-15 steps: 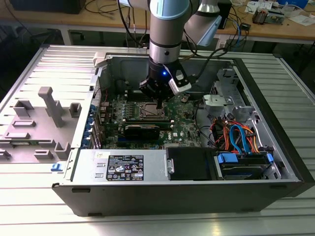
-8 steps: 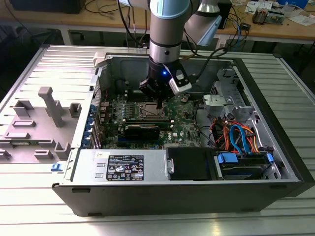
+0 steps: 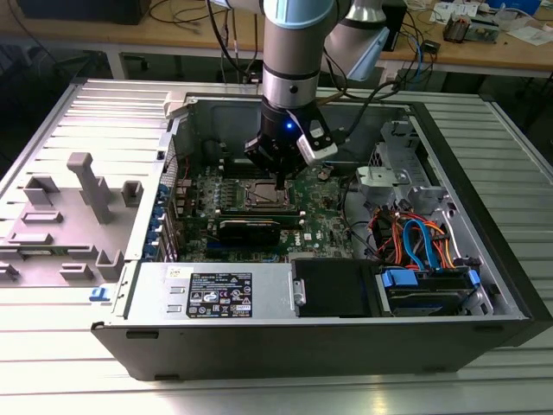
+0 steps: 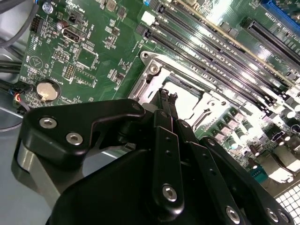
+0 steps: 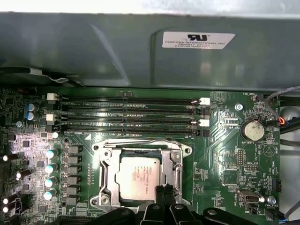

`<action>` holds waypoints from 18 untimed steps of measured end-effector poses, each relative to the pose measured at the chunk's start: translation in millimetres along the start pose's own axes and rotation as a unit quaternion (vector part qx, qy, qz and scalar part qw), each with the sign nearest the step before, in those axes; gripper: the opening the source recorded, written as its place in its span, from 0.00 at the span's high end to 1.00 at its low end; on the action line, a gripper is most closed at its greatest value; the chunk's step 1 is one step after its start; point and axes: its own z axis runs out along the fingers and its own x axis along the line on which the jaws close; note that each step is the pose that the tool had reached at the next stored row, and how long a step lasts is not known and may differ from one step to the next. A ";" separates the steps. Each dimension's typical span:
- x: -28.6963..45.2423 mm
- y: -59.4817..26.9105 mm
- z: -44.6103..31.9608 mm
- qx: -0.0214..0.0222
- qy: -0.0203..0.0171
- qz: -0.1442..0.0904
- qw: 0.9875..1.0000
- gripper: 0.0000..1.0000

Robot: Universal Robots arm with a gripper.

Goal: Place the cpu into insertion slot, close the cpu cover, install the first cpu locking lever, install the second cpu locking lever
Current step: 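Install the second cpu locking lever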

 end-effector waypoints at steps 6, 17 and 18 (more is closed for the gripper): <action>0.1 -3.0 0.2 0.000 0.001 0.000 1.000 0.89; 0.1 -3.1 0.1 0.003 0.001 0.000 1.000 0.89; 0.1 -3.1 0.1 0.003 0.001 0.000 1.000 0.89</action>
